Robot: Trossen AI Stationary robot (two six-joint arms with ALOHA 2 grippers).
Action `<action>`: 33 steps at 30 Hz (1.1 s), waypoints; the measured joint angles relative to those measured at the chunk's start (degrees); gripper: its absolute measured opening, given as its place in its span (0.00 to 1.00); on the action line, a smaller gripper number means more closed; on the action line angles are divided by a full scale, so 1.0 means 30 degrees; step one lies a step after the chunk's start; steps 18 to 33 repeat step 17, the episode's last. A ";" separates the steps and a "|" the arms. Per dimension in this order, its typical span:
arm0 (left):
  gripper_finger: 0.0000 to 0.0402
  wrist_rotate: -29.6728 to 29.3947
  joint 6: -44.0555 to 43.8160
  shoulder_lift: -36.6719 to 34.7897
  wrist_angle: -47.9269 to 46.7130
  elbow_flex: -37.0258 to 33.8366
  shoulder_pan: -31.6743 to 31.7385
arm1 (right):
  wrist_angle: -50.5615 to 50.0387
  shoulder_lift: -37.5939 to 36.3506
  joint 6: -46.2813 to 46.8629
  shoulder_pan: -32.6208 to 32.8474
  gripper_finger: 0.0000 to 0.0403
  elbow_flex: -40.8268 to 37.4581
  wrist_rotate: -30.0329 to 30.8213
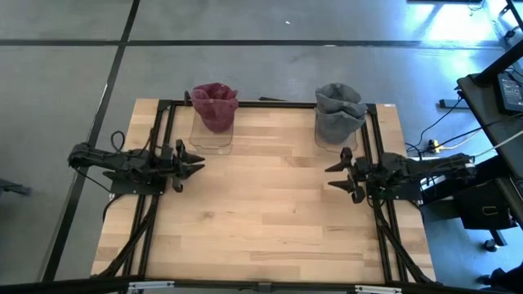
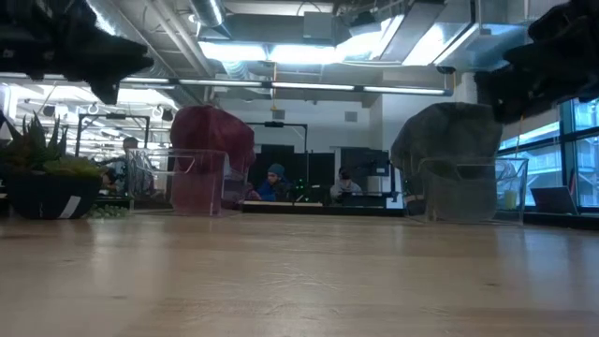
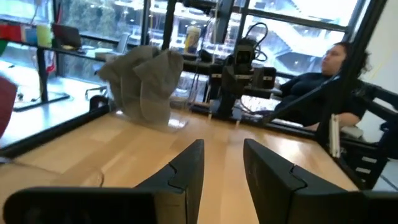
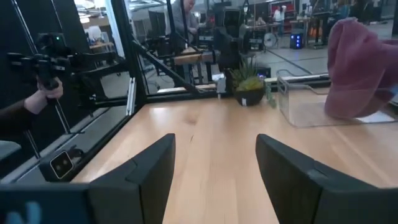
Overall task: Pick & Place hat
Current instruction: Return to Home Position
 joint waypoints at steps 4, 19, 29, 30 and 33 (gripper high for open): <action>0.28 0.0286 -0.0538 -0.0007 0.0360 -0.0634 0.0007 | -0.1041 -0.1131 0.0293 -0.0007 0.55 -0.0267 0.0000; 0.27 0.1501 0.1231 0.0022 0.0655 -0.0798 0.0006 | -0.1802 -0.2273 0.0045 -0.0022 0.55 -0.0237 0.0139; 0.27 0.1501 0.1231 0.0022 0.0655 -0.0798 0.0006 | -0.1802 -0.2273 0.0045 -0.0022 0.55 -0.0237 0.0139; 0.27 0.1501 0.1231 0.0022 0.0655 -0.0798 0.0006 | -0.1802 -0.2273 0.0045 -0.0022 0.55 -0.0237 0.0139; 0.27 0.1501 0.1231 0.0022 0.0655 -0.0798 0.0006 | -0.1802 -0.2273 0.0045 -0.0022 0.55 -0.0237 0.0139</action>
